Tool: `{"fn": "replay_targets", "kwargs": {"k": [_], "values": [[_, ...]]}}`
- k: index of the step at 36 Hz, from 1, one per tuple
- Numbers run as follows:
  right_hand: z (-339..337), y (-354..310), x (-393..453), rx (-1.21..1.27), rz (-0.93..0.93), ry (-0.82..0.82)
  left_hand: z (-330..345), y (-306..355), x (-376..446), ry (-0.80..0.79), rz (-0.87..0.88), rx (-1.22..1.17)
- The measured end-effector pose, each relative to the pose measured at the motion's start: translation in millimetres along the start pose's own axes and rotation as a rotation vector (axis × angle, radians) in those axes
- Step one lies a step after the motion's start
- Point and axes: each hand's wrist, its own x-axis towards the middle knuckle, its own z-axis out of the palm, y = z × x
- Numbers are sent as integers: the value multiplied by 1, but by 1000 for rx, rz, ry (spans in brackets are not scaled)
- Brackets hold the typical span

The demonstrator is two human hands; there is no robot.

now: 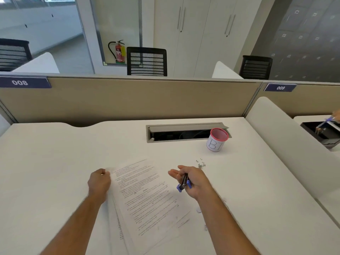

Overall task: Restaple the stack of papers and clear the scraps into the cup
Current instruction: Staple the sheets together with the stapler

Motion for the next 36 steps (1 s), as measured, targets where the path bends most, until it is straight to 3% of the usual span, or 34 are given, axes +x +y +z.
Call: {"fn": "replay_targets", "kwargs": {"k": [6, 11, 17, 26, 36], "values": [[-5, 11, 19, -164, 15, 98, 2, -8, -1, 26, 115, 239], [0, 14, 31, -396, 25, 183, 17, -16, -15, 115, 399, 567], [9, 17, 49, -635, 31, 224, 56, -12, -43, -87, 611, 490], [14, 4, 56, -770, 26, 216, 88, 1, -75, -215, 665, 520], [11, 0, 62, -1004, -54, 213, 112, -19, -75, -465, 620, 808]]}}
